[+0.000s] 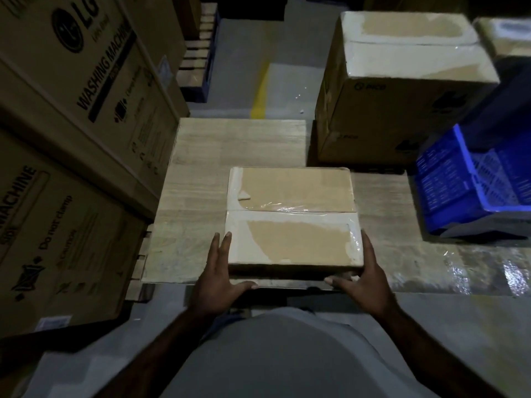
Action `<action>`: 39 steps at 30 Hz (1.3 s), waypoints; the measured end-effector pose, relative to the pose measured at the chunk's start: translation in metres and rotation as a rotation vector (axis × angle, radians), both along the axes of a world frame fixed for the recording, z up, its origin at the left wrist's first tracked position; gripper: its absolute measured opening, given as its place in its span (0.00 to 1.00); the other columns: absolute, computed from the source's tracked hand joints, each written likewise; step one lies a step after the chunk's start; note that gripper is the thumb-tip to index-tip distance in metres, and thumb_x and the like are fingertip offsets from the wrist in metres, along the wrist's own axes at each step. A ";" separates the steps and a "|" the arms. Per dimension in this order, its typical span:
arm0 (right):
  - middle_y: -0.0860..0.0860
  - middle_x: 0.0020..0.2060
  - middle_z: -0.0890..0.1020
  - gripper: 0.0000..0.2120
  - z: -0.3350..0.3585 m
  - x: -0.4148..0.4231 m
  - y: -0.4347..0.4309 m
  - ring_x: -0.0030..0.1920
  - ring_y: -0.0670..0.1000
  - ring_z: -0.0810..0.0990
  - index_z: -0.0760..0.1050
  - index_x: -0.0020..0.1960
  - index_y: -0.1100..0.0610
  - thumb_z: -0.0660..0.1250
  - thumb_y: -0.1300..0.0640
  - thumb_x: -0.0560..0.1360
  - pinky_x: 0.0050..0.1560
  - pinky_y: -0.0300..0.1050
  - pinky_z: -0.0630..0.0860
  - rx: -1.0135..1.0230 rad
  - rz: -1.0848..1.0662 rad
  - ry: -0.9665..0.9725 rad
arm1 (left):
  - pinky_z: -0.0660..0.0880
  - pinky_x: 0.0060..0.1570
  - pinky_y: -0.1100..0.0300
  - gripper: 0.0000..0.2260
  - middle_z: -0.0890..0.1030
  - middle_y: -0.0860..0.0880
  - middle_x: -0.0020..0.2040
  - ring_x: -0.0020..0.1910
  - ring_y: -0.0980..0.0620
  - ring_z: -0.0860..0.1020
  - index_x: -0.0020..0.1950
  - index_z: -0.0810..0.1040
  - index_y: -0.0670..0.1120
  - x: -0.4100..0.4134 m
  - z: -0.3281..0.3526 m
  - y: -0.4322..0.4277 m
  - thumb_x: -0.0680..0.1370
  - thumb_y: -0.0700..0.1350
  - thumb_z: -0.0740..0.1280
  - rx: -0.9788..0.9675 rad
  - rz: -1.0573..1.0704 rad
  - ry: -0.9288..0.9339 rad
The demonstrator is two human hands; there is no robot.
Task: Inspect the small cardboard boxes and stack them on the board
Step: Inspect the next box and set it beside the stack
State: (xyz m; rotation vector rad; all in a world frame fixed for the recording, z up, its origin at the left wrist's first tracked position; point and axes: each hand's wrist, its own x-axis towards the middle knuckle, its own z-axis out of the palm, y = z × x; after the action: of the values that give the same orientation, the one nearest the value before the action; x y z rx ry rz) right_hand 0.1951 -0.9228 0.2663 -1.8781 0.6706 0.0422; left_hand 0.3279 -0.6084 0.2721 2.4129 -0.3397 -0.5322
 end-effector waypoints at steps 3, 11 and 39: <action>0.38 0.61 0.80 0.55 -0.011 0.004 -0.001 0.55 0.31 0.80 0.58 0.82 0.44 0.85 0.62 0.65 0.49 0.29 0.79 0.003 -0.084 -0.025 | 0.67 0.72 0.52 0.54 0.58 0.53 0.82 0.75 0.61 0.58 0.83 0.51 0.58 -0.005 -0.006 -0.015 0.67 0.51 0.83 -0.107 0.175 -0.001; 0.65 0.60 0.83 0.55 -0.083 0.012 0.013 0.61 0.70 0.82 0.73 0.71 0.59 0.91 0.61 0.47 0.48 0.65 0.85 0.340 -0.366 0.045 | 0.70 0.62 0.58 0.51 0.74 0.46 0.73 0.70 0.44 0.72 0.81 0.55 0.58 -0.009 -0.005 -0.038 0.67 0.46 0.83 -0.178 0.393 0.027; 0.61 0.43 0.82 0.10 0.021 0.045 0.018 0.45 0.62 0.83 0.80 0.53 0.61 0.64 0.58 0.76 0.51 0.61 0.81 1.017 -0.610 -0.043 | 0.67 0.74 0.47 0.31 0.71 0.46 0.77 0.78 0.48 0.67 0.77 0.71 0.50 -0.019 0.092 -0.086 0.77 0.57 0.74 -0.312 -0.173 -0.904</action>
State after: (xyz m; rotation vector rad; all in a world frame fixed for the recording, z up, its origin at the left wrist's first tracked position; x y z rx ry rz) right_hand 0.2404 -0.9045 0.2870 -0.6661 0.9351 -0.0463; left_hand 0.3091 -0.6943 0.3637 2.1816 -0.9311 0.5510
